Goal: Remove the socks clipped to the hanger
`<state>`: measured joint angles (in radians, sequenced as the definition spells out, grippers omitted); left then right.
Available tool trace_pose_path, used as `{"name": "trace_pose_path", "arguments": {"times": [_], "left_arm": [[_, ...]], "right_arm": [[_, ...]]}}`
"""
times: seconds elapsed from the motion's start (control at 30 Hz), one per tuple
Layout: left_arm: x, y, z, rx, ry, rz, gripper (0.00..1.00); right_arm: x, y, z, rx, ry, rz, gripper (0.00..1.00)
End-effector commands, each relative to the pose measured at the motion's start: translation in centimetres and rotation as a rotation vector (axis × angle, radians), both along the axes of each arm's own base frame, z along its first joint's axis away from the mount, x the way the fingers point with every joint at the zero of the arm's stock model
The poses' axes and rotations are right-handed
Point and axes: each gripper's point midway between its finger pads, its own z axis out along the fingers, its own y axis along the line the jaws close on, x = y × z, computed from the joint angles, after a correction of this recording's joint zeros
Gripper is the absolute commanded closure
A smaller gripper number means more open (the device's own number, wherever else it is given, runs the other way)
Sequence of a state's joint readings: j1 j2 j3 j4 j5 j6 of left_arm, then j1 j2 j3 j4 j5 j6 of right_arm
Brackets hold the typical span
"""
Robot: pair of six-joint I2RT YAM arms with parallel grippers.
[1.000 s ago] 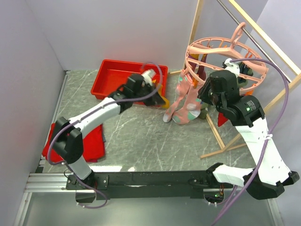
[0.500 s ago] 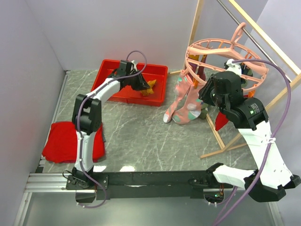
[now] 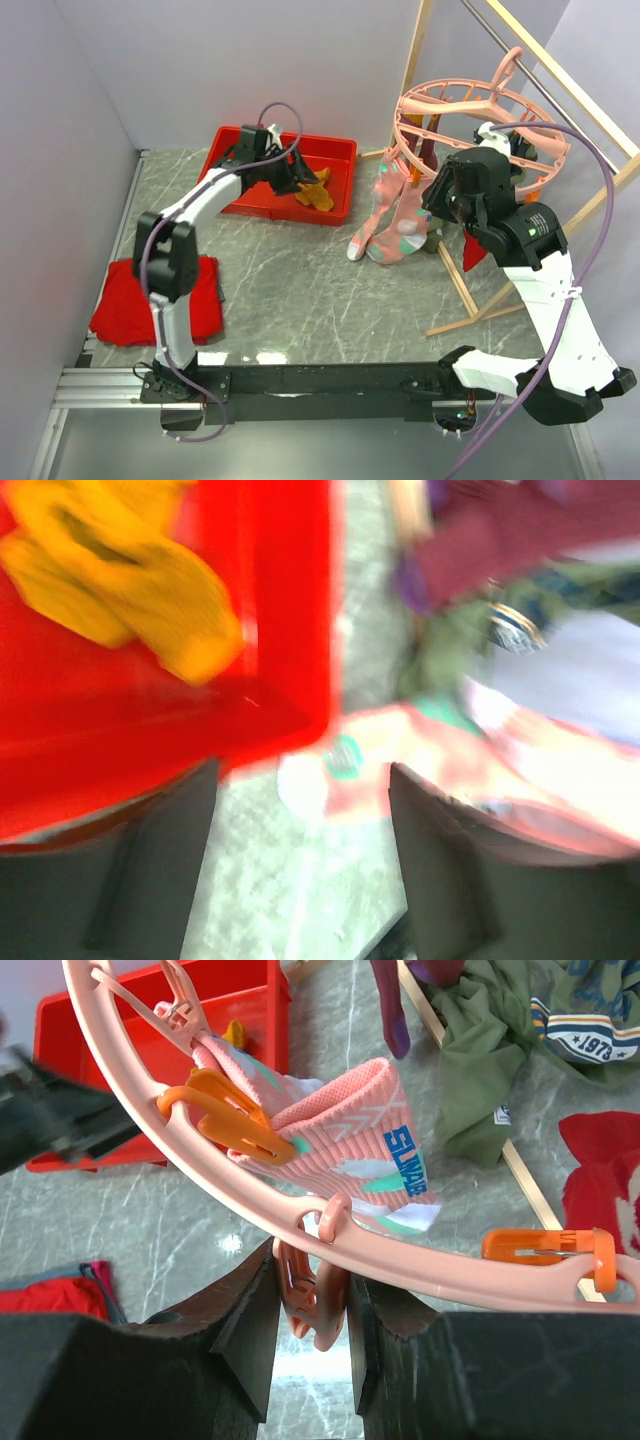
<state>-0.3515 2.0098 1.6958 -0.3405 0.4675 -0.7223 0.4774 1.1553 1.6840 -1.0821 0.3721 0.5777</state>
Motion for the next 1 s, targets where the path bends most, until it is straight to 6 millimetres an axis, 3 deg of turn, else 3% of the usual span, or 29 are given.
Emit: {"name": "trace_pose_path", "arguments": {"times": [0.0, 0.03, 0.07, 0.1, 0.13, 0.17, 0.23, 0.27, 0.37, 0.5, 0.73, 0.97], "left_arm": [[-6.0, -3.0, 8.2, -0.152, -0.176, -0.162, 0.49], [-7.1, -3.6, 8.6, -0.163, -0.182, -0.181, 0.55], [-9.1, -5.3, 10.4, -0.195, -0.234, -0.231, 0.59], [-10.6, -6.0, 9.7, -0.201, -0.223, -0.257, 0.60], [-12.1, -6.7, 10.9, -0.218, -0.258, -0.285, 0.59], [-14.2, -8.6, 11.1, -0.236, -0.288, -0.343, 0.54], [-16.1, -10.3, 12.3, -0.245, -0.362, -0.391, 0.45], [-18.1, -12.2, 13.0, -0.264, -0.395, -0.451, 0.33], [-20.5, -15.1, 13.8, -0.288, -0.444, -0.564, 0.23], [-20.3, -16.9, 13.4, -0.259, -0.463, -0.588, 0.21], [-17.0, -17.7, 11.5, -0.161, -0.540, -0.508, 0.18], [-15.7, -19.6, 10.9, -0.163, -0.624, -0.504, 0.17]], "right_arm": [[-0.3, 0.0, 1.0, 0.002, -0.019, 0.037, 1.00], [-0.3, 0.0, 0.9, 0.003, -0.015, 0.040, 1.00], [-0.3, 0.0, 0.8, 0.001, -0.010, 0.042, 1.00], [-0.4, -0.1, 0.9, 0.001, -0.012, 0.043, 1.00], [-0.5, 0.0, 1.0, 0.004, -0.014, 0.049, 1.00], [-0.5, -0.1, 0.9, 0.004, -0.012, 0.047, 1.00], [-0.7, -0.2, 1.0, 0.012, -0.014, 0.048, 1.00], [-0.8, -0.3, 1.0, 0.017, -0.015, 0.050, 1.00], [-0.9, -0.2, 0.9, 0.035, -0.009, 0.058, 1.00], [-1.1, -0.1, 1.1, 0.058, -0.013, 0.061, 1.00], [-1.3, -0.3, 1.6, 0.062, -0.028, 0.061, 1.00], [-1.5, -0.5, 1.4, 0.061, -0.019, 0.060, 1.00]]}}
